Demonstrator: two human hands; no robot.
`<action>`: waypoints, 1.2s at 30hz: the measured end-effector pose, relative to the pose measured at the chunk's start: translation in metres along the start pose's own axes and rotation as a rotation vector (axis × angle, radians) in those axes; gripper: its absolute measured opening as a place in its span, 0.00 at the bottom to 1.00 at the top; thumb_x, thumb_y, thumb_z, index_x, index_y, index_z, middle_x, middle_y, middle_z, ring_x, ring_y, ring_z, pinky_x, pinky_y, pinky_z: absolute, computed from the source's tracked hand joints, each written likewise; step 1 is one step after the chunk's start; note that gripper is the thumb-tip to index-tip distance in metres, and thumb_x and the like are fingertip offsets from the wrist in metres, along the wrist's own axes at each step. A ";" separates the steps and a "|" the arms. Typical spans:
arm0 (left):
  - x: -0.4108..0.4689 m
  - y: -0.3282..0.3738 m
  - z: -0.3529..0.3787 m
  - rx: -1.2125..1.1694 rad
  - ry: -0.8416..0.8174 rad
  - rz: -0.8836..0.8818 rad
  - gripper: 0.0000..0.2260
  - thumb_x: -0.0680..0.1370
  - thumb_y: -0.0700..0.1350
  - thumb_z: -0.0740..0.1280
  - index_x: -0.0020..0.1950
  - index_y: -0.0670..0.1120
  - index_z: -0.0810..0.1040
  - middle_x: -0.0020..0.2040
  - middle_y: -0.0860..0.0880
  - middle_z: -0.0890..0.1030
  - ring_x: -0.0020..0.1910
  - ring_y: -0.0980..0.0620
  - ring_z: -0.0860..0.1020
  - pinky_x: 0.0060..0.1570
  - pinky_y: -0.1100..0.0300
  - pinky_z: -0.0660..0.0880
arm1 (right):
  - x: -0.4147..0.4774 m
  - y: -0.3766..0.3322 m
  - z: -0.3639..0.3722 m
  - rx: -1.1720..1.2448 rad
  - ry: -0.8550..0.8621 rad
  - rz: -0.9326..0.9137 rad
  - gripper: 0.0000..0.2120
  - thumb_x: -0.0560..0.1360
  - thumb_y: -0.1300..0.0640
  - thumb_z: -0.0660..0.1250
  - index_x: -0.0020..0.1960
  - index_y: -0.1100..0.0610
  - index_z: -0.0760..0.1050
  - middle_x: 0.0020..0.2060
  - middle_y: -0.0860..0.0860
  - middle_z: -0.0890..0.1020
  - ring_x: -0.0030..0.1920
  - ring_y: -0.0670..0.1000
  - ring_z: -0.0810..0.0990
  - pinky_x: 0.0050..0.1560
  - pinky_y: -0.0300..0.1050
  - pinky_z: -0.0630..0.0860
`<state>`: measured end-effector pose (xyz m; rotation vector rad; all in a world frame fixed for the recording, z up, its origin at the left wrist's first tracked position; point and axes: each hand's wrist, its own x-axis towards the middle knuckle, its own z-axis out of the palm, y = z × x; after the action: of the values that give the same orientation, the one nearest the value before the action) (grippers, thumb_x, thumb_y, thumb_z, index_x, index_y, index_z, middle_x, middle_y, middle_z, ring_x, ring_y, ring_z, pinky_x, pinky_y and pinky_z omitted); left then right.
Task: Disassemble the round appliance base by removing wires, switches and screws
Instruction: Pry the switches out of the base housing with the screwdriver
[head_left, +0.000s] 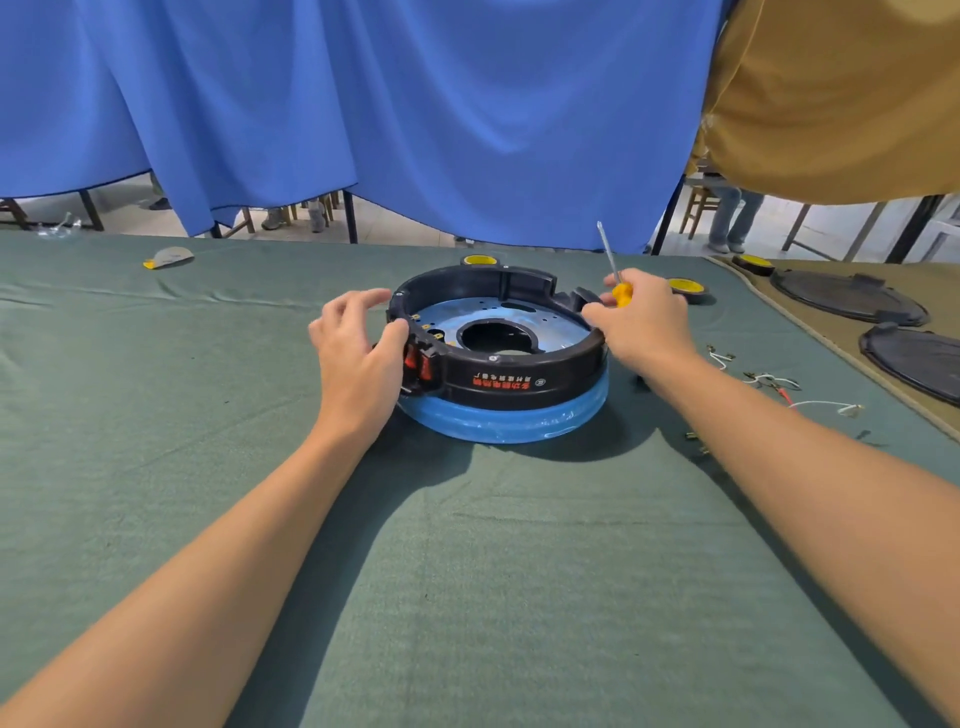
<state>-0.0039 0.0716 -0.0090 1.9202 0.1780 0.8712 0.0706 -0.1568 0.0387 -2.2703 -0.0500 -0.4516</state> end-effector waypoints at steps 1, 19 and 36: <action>0.000 0.000 0.000 0.025 -0.026 0.051 0.12 0.78 0.44 0.62 0.61 0.49 0.77 0.64 0.54 0.71 0.64 0.56 0.62 0.61 0.68 0.58 | -0.006 -0.002 0.000 -0.085 0.091 -0.051 0.14 0.77 0.52 0.64 0.57 0.60 0.74 0.48 0.54 0.80 0.52 0.57 0.76 0.53 0.52 0.73; -0.005 0.005 0.007 0.135 -0.223 0.237 0.16 0.79 0.55 0.53 0.54 0.60 0.81 0.54 0.63 0.77 0.64 0.62 0.64 0.58 0.72 0.59 | -0.129 0.000 0.000 -0.110 -0.049 -0.816 0.10 0.75 0.57 0.67 0.43 0.63 0.82 0.35 0.57 0.81 0.35 0.56 0.80 0.35 0.53 0.77; -0.009 0.006 0.013 0.153 -0.153 0.276 0.17 0.79 0.53 0.55 0.56 0.53 0.83 0.52 0.61 0.78 0.61 0.60 0.65 0.56 0.75 0.58 | -0.139 -0.024 -0.009 -0.437 -0.126 -0.837 0.13 0.77 0.59 0.62 0.35 0.62 0.72 0.30 0.54 0.69 0.28 0.60 0.72 0.29 0.50 0.71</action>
<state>-0.0032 0.0547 -0.0118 2.1795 -0.1187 0.9072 -0.0664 -0.1325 0.0147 -2.6252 -1.0857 -0.8007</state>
